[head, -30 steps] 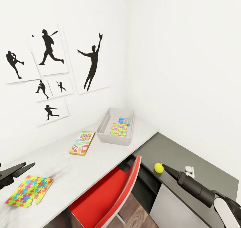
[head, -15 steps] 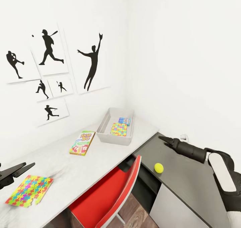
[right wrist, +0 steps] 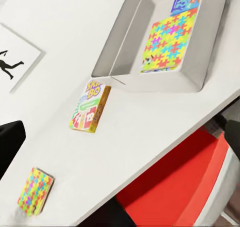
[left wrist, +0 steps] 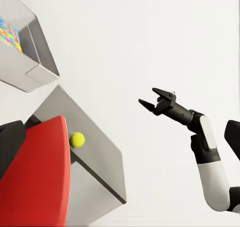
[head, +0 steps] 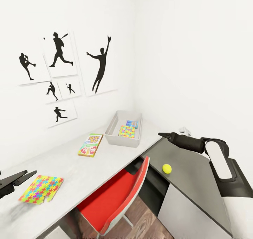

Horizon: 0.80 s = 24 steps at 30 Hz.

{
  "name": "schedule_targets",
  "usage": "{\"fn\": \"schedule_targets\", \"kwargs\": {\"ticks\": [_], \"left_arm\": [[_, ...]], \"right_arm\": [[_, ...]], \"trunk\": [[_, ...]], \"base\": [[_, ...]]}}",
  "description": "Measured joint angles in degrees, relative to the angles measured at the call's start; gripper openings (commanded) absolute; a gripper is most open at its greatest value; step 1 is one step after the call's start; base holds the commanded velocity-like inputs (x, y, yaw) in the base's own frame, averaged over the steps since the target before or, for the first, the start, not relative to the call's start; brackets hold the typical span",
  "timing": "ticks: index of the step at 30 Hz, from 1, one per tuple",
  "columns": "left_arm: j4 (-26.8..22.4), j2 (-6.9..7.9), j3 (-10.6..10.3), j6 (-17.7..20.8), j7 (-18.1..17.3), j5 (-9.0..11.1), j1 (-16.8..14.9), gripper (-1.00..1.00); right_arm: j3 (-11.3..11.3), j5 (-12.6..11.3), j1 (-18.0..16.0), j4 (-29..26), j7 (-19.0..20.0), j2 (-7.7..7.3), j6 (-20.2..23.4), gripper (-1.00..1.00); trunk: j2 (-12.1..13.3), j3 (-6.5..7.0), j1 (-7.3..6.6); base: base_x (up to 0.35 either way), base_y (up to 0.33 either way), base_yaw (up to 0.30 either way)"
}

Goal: Put all the toys in the child's room - the three board games (two on the bed and one on the table), the two jigsaw puzzles on the table, and the tennis ball on the table - inside the toy box on the table in the child's room.

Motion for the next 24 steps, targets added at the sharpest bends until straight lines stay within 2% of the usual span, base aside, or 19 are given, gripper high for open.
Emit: {"fn": "schedule_targets", "kwargs": {"ticks": [9, 16, 24], "left_arm": [[0.0, 0.04, 0.0, 0.0, 0.0, 0.0, 0.0, 1.00], [0.0, 0.08, 0.1, 0.0, 0.0, 0.0, 0.0, 1.00], [0.0, 0.12, 0.1, 0.0, 0.0, 0.0, 0.0, 1.00]], "right_arm": [[1.4, 0.4, -0.3, 0.0, -0.7, 2.52, 0.0, 1.00], [2.1, 0.6, -0.5, 0.0, -1.1, 3.29, 0.1, 1.00], [4.2, 0.9, -1.5, 0.1, -5.0, 4.60, 0.1, 1.00]], "trunk": [[0.0, -0.07, -0.02], [0.0, -0.29, -0.02], [0.0, -0.58, -0.02]], "base": [[-0.152, 0.095, 0.047], [-0.018, 0.011, 0.225], [-0.003, 0.002, 0.260]]}}
